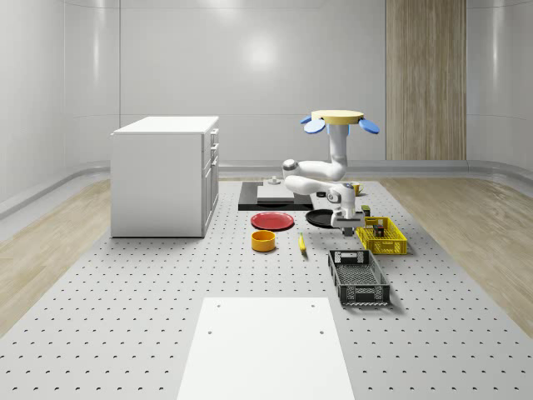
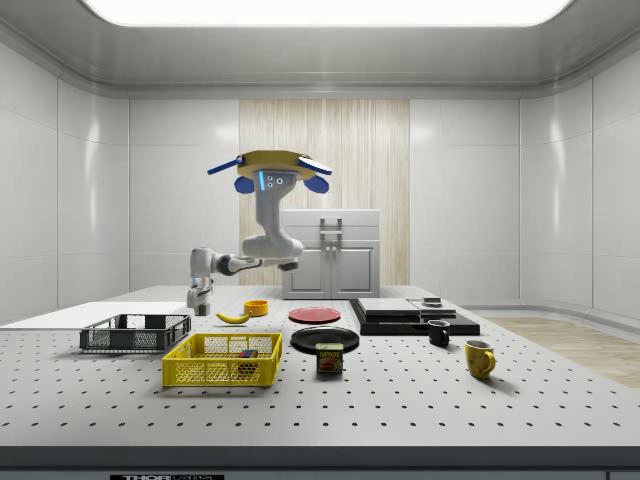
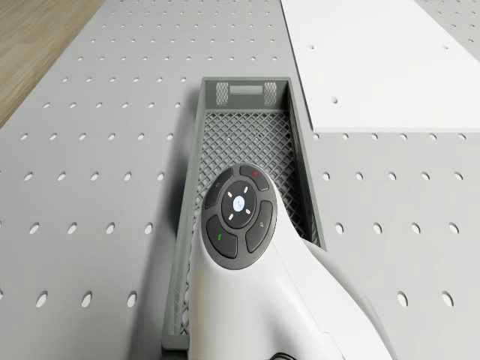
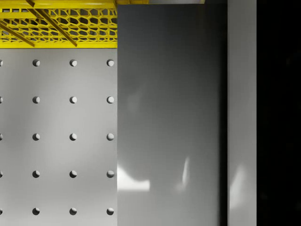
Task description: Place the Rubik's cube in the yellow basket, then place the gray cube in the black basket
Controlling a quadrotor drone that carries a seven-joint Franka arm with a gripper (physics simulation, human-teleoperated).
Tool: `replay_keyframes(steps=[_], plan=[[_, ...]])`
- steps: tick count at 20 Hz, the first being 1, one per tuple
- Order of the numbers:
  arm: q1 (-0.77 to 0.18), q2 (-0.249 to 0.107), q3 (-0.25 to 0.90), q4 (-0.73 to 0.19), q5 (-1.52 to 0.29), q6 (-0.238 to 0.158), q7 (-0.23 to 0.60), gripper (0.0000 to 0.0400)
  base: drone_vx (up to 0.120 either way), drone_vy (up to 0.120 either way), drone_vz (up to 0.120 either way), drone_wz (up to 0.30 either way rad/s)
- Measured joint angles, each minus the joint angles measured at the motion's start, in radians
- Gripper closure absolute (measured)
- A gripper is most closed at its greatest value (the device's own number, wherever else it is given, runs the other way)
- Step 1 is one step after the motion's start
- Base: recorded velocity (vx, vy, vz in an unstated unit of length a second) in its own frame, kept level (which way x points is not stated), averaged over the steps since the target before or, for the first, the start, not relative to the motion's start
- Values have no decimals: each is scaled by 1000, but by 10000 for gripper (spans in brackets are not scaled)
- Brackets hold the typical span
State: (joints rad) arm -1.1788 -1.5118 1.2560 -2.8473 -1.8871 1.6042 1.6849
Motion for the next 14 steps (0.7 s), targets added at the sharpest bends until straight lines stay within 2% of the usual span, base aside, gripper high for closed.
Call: replay_keyframes(steps=[8,10,14], plan=[[-1,-2,0,0,1,2,0,150,120,0,0,0],[-1,-2,0,0,1,2,1,150,120,0,120,0],[-1,-3,0,0,1,3,1,150,120,0,0,0]])
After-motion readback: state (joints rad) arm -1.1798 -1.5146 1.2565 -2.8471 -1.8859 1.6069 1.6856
